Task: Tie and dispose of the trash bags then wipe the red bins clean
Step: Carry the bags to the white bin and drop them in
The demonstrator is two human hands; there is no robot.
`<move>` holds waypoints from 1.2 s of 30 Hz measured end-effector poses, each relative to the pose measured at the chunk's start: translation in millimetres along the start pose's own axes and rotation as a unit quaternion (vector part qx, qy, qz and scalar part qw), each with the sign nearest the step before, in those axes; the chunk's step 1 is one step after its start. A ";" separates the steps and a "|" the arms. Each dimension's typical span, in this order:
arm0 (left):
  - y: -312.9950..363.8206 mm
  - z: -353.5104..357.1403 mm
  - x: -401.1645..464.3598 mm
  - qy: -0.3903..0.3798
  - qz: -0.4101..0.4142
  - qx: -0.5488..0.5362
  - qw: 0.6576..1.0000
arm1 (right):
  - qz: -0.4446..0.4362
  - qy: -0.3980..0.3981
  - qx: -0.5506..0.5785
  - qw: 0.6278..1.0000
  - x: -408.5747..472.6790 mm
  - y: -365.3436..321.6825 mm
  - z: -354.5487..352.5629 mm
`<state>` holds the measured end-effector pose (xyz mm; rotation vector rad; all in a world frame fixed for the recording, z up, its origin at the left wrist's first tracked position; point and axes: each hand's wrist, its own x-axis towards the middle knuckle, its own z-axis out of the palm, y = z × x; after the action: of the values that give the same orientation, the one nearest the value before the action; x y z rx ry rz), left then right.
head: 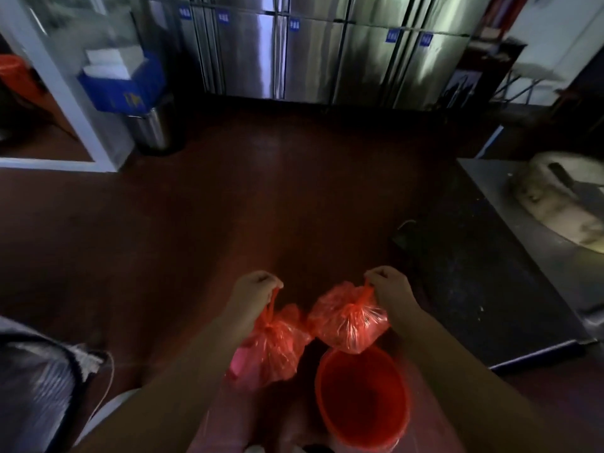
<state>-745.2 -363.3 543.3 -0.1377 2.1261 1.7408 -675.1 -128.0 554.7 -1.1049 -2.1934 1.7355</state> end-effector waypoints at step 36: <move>147.7 -379.6 560.2 0.331 -0.073 -0.182 0.923 | -0.106 -0.334 -0.128 0.928 452.9 -390.0 609.5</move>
<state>-1395.6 -601.4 539.2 -1.0972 2.0812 2.1862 -1497.0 -358.7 553.9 -0.2798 -2.8570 1.9614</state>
